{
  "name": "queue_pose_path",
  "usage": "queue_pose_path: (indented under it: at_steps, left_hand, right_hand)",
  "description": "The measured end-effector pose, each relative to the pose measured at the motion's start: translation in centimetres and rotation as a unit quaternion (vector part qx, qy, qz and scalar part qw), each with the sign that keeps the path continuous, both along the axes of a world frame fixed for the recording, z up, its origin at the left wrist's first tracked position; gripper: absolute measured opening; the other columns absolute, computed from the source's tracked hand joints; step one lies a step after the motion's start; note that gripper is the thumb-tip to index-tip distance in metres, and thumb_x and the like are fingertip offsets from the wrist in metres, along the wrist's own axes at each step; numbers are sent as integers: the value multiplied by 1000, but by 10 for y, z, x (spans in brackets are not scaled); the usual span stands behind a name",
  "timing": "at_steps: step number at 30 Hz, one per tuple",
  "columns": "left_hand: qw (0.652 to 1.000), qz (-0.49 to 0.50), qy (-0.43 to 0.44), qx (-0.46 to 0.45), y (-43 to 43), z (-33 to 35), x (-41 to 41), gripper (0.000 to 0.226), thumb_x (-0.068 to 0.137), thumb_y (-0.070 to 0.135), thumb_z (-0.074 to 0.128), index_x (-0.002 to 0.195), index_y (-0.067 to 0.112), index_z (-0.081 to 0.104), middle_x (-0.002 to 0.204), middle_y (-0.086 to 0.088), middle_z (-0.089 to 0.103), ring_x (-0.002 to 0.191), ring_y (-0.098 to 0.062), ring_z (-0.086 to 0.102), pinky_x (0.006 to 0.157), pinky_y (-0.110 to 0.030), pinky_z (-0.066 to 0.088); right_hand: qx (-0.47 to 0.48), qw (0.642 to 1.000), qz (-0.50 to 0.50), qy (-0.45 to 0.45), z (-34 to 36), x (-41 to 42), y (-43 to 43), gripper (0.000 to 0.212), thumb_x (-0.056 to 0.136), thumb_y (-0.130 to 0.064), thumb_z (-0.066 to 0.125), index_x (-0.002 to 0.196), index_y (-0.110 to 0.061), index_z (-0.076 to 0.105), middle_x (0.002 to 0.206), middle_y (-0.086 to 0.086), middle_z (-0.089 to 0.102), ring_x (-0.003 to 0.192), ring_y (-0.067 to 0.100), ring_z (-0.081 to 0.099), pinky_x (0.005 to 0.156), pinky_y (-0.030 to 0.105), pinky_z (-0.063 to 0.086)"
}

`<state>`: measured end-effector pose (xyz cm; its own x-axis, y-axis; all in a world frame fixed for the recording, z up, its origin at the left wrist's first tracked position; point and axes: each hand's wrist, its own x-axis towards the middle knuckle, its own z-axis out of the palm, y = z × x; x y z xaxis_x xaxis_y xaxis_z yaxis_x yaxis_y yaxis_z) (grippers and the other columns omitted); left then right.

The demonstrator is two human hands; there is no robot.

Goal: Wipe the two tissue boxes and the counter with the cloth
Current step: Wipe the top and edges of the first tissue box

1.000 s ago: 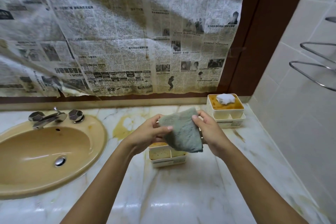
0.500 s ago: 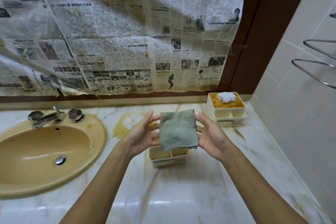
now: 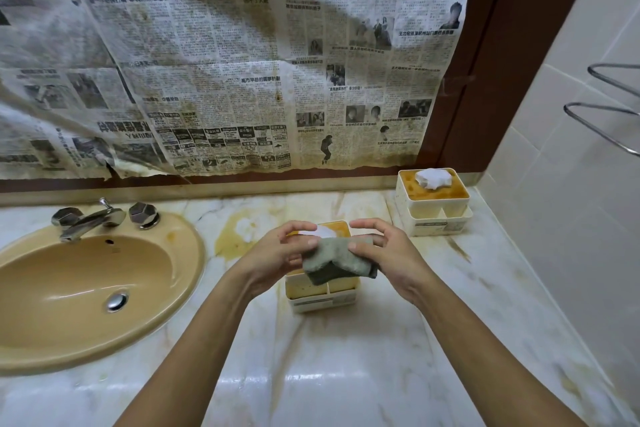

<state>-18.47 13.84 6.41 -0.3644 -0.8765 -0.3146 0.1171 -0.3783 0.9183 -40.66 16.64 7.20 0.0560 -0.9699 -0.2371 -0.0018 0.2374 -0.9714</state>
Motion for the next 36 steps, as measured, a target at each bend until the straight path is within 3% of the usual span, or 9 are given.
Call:
queue_pose_path:
  at_steps: [4, 9, 14, 17, 19, 22, 27, 31, 36]
  left_hand:
    - [998, -29, -51, 6, 3, -7, 5, 39, 85, 0, 71, 123, 7, 63, 104, -15, 71, 90, -20, 71, 75, -23, 56]
    - [988, -93, -123, -12, 6, -13, 4, 30, 93, 32, 65, 103, 3, 69, 91, -7, 65, 81, -15, 60, 77, -27, 47]
    - [995, -80, -56, -3, 7, -12, -1, 39, 104, 35, 45, 129, 11, 63, 129, -8, 67, 121, -19, 61, 106, -35, 45]
    - [995, -73, -68, -28, 8, -11, -2, 39, 98, 31, 57, 125, 3, 61, 114, -9, 69, 107, -20, 63, 98, -37, 50]
    - [994, -68, -84, -33, 6, -10, 1, 27, 91, 24, 71, 107, 7, 58, 97, -7, 66, 90, -17, 64, 84, -35, 55]
    - [991, -80, -98, -45, 2, -9, 9, 36, 80, 10, 80, 91, 18, 46, 74, -1, 56, 67, -14, 57, 62, -26, 51]
    - [984, -114, -116, -68, 3, -2, 22, 48, 72, -2, 84, 112, 12, 61, 97, -10, 62, 79, -19, 63, 68, -26, 54]
    - [978, -110, -154, -83, 8, -4, 26, 34, 74, -1, 83, 105, 3, 71, 97, -14, 70, 88, -20, 67, 72, -25, 54]
    - [969, -117, -203, -78, 15, -15, 33, 27, 75, -1, 83, 97, -6, 70, 87, -13, 71, 81, -20, 70, 71, -26, 57]
  right_hand:
    - [-3, 1000, 8, -10, -3, -2, 1, 28, 87, -5, 72, 111, -18, 69, 103, 12, 73, 99, 27, 68, 82, 49, 58]
    - [-18, 999, 42, -29, -2, -2, 1, 23, 93, 2, 61, 113, -9, 67, 105, 6, 65, 98, 18, 62, 72, 26, 57]
    - [-13, 996, 86, -5, 0, -1, -2, 19, 99, -11, 56, 113, -19, 67, 106, 17, 61, 96, 21, 62, 68, 31, 56]
    - [-13, 996, 77, 33, -1, 3, -4, 19, 93, -24, 68, 112, -23, 67, 89, 10, 68, 87, 18, 67, 69, 34, 53]
    - [1, 995, 88, 55, -3, 4, -5, 30, 87, -23, 76, 115, -24, 65, 81, 7, 71, 81, 17, 69, 71, 34, 53]
    - [23, 990, 125, 62, -4, 3, -4, 41, 78, -15, 84, 115, -23, 68, 99, 23, 72, 88, 25, 71, 81, 34, 56]
    - [20, 989, 145, -12, 3, -2, -1, 43, 85, 4, 71, 121, -19, 65, 111, 24, 67, 98, 28, 68, 84, 37, 59]
    - [24, 991, 130, -20, -5, 4, 4, 34, 97, -2, 57, 121, -27, 60, 110, 19, 63, 92, 26, 66, 78, 46, 59]
    - [61, 992, 107, -30, -21, 8, 6, 47, 88, -7, 73, 127, -28, 57, 105, 11, 74, 92, 23, 72, 81, 38, 59]
